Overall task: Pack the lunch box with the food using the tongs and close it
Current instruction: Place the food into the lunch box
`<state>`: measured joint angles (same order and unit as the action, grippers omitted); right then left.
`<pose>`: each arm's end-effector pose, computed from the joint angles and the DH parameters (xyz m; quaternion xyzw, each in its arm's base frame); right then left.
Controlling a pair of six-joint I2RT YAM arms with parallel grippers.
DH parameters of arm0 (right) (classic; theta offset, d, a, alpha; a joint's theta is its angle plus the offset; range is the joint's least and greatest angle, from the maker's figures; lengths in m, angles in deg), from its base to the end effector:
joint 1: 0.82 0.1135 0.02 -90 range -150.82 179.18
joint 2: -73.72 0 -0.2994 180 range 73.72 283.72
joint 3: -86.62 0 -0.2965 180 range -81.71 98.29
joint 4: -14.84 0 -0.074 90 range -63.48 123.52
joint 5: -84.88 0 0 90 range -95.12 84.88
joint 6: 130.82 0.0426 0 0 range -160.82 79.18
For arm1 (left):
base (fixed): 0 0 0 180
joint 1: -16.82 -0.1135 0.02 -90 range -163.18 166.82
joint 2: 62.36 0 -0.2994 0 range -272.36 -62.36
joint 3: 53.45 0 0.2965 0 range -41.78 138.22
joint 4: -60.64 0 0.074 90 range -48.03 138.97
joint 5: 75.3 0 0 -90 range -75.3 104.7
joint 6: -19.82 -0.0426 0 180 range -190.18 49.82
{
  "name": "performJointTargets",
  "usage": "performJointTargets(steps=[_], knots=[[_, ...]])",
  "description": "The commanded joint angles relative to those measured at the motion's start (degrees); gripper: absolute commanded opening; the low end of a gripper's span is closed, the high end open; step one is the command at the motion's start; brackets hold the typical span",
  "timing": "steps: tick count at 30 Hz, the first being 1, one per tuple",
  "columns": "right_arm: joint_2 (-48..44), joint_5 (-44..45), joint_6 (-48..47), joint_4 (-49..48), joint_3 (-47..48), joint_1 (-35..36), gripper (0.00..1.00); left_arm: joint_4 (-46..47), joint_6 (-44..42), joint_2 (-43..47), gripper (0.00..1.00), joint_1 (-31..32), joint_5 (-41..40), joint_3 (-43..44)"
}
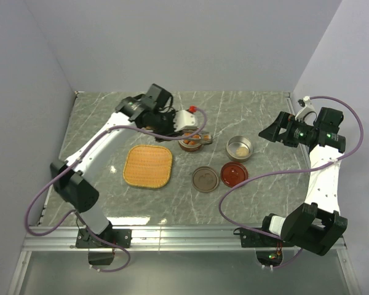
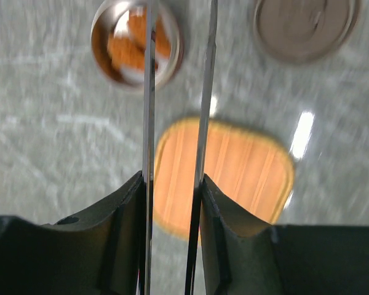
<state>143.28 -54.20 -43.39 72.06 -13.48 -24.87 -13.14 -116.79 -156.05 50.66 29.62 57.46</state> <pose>0.2659 -0.0834 0.3729 0.0077 0.8596 0.2989 0.4142 0.3145 -0.2240 0.4040 0.6418 0.7009 -0.0919 0.2973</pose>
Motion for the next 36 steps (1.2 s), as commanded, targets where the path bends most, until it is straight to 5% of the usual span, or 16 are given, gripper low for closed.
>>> performJointTargets(steps=[1,18,36], knots=[[-1.1,0.5,1.0,-1.1,2.8,-0.4,1.00,7.1,11.7,-5.0,0.29,3.9,4.2,5.6],[-1.4,0.7,1.7,-1.8,2.3,-0.5,1.00,16.1,22.4,-23.9,0.31,12.3,-0.7,17.5],[-1.4,0.2,1.7,-2.2,1.2,-0.5,1.00,15.5,22.1,-29.3,0.39,12.6,-2.7,20.8]])
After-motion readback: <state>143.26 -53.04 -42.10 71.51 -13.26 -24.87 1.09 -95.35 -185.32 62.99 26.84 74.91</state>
